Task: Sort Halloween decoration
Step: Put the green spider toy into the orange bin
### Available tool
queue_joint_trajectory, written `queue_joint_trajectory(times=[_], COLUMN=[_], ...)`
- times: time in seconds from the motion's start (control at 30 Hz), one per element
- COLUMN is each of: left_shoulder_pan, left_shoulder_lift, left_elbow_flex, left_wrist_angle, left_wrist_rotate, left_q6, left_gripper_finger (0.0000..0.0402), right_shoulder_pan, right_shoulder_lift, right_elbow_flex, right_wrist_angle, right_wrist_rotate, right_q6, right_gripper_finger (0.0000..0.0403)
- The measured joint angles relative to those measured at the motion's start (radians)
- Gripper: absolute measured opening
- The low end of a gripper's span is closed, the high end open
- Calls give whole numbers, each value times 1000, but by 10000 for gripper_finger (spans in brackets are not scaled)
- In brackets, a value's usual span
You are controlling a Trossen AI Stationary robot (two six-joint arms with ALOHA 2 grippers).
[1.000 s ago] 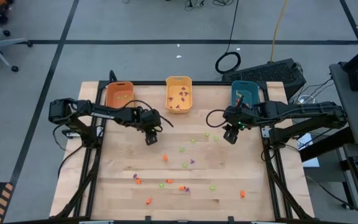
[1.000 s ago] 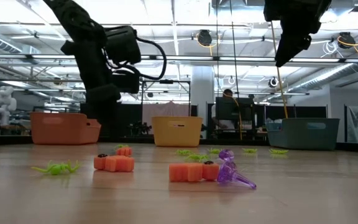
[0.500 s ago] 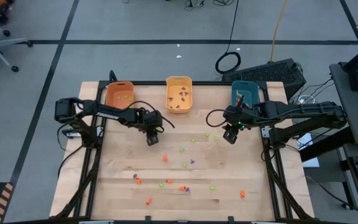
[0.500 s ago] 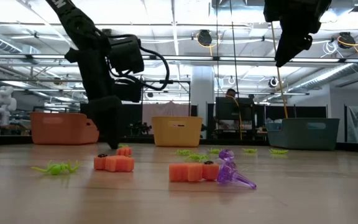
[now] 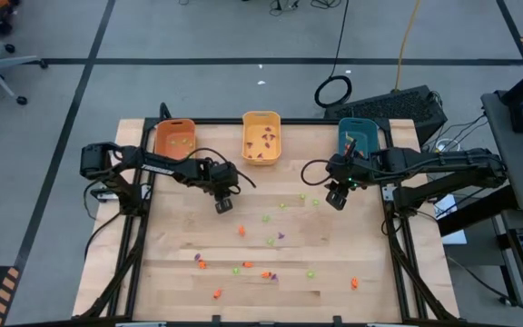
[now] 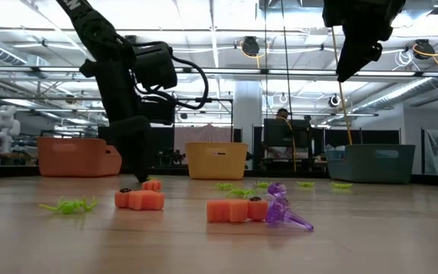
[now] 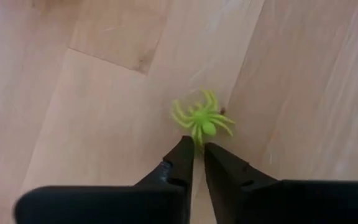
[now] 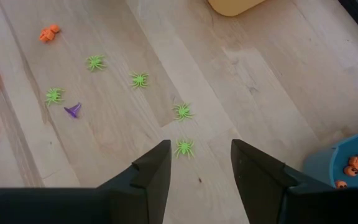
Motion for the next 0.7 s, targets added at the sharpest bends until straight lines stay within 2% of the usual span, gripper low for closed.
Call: queue_joint_trajectory(times=[0.2, 0.47, 0.7], left_shoulder_pan=[0, 2, 2], left_shoulder_lift=[1, 5, -61], left_elbow_flex=[-2, 37, 90], left_wrist_angle=[26, 36, 8], left_wrist_rotate=[0, -3, -2], left_q6=[0, -54, -127], left_gripper_finger=[4, 0, 0], right_shoulder_pan=[0, 0, 0], right_shoulder_lift=[0, 0, 0], right_elbow_flex=[0, 0, 0], right_wrist_angle=[0, 0, 0], right_wrist_rotate=[0, -2, -3], right_q6=[0, 0, 4], right_gripper_finger=[155, 155, 155])
